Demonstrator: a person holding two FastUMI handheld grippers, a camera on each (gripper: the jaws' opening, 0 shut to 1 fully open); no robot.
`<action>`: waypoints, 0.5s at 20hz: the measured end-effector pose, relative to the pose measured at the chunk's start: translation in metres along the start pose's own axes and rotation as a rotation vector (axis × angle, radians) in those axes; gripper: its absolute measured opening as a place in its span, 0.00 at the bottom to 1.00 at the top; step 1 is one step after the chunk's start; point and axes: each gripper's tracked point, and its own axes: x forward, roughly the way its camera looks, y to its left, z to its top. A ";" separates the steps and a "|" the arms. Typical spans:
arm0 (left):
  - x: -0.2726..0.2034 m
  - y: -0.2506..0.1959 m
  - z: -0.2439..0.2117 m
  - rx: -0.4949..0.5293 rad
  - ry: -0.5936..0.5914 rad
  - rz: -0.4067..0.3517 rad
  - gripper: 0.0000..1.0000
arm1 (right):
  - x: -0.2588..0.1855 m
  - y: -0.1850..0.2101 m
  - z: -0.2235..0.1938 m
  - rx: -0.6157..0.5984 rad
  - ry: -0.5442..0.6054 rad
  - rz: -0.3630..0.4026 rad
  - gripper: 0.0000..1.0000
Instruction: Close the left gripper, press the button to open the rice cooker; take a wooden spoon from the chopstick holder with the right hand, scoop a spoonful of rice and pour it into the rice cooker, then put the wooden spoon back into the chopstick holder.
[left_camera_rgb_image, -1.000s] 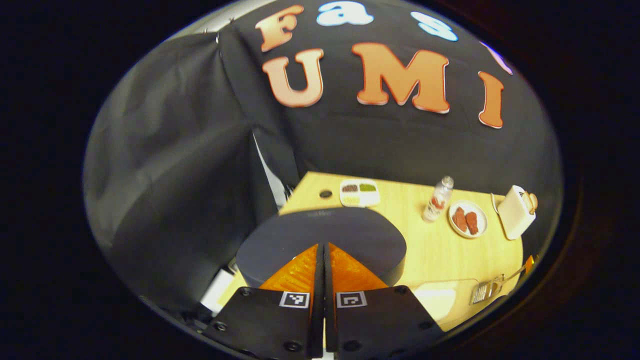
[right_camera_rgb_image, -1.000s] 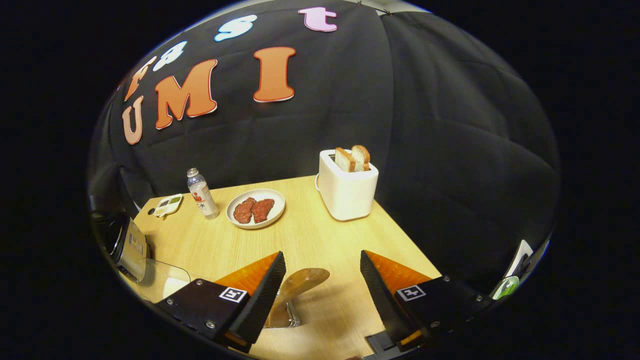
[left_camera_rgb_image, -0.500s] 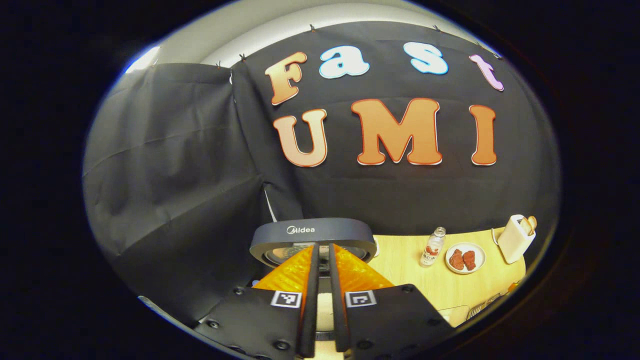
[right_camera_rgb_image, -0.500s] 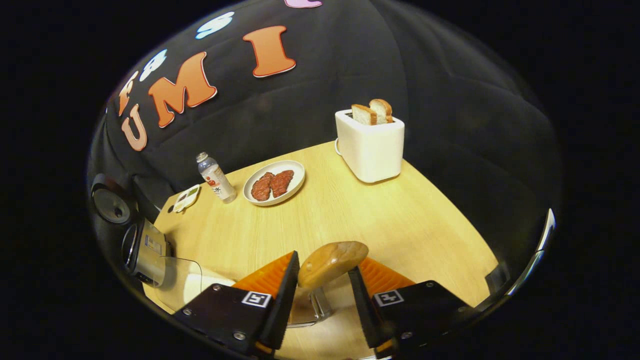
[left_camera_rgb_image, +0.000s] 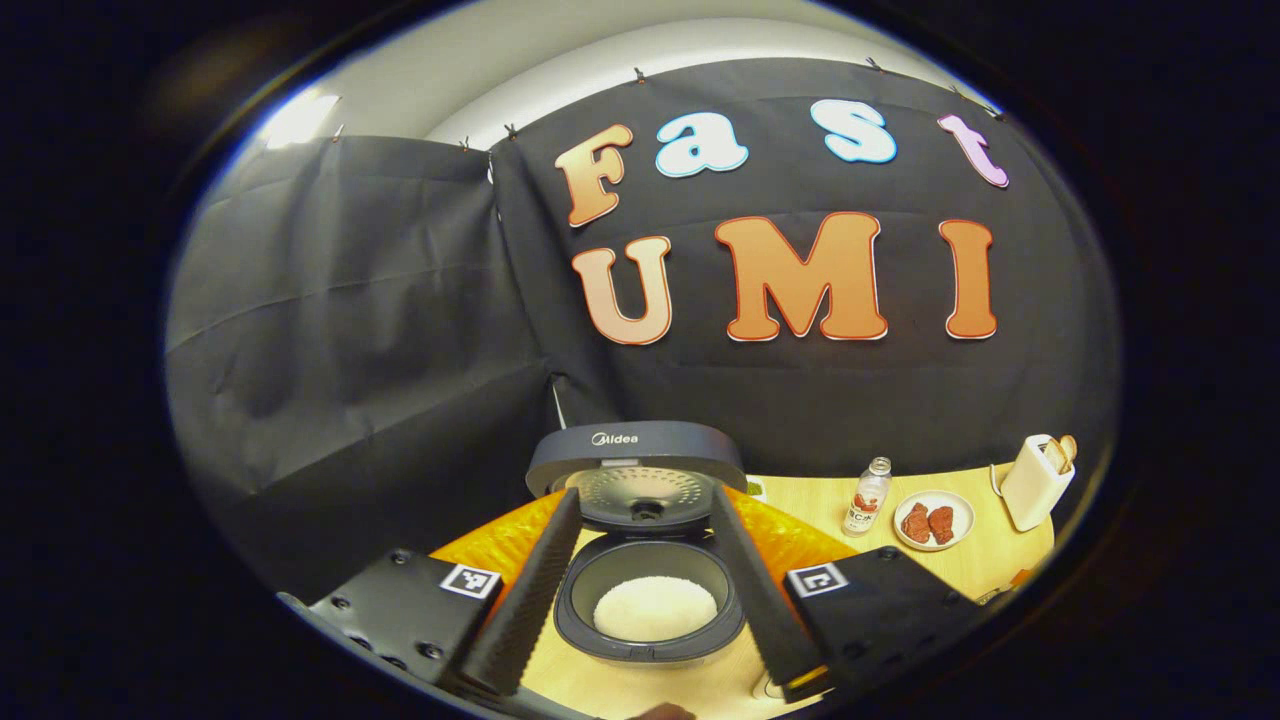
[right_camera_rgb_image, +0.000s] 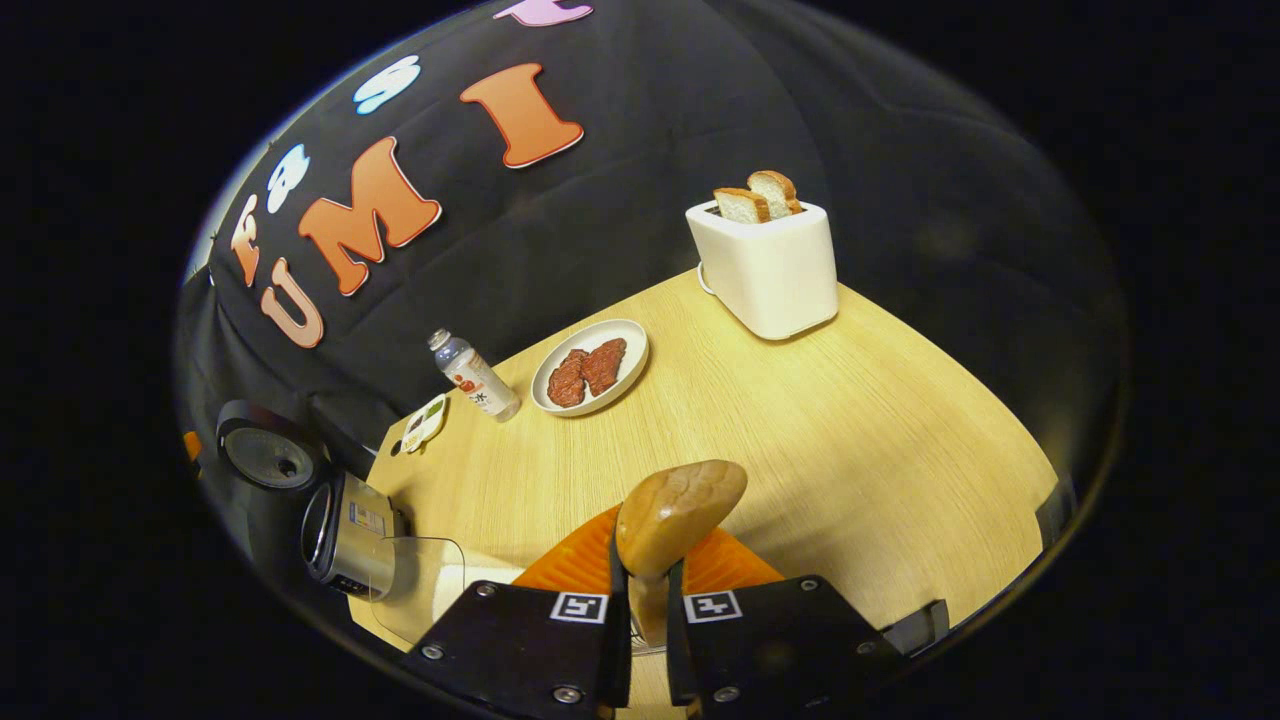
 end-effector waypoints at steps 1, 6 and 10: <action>-0.002 0.002 -0.004 -0.003 0.002 0.007 1.00 | 0.000 -0.001 0.000 0.008 0.003 -0.005 0.13; 0.015 0.013 -0.012 0.000 -0.027 -0.026 1.00 | -0.016 0.010 0.012 -0.009 -0.046 -0.058 0.05; 0.039 0.035 -0.001 0.063 -0.104 -0.056 1.00 | -0.041 0.040 0.035 -0.037 -0.157 -0.130 0.10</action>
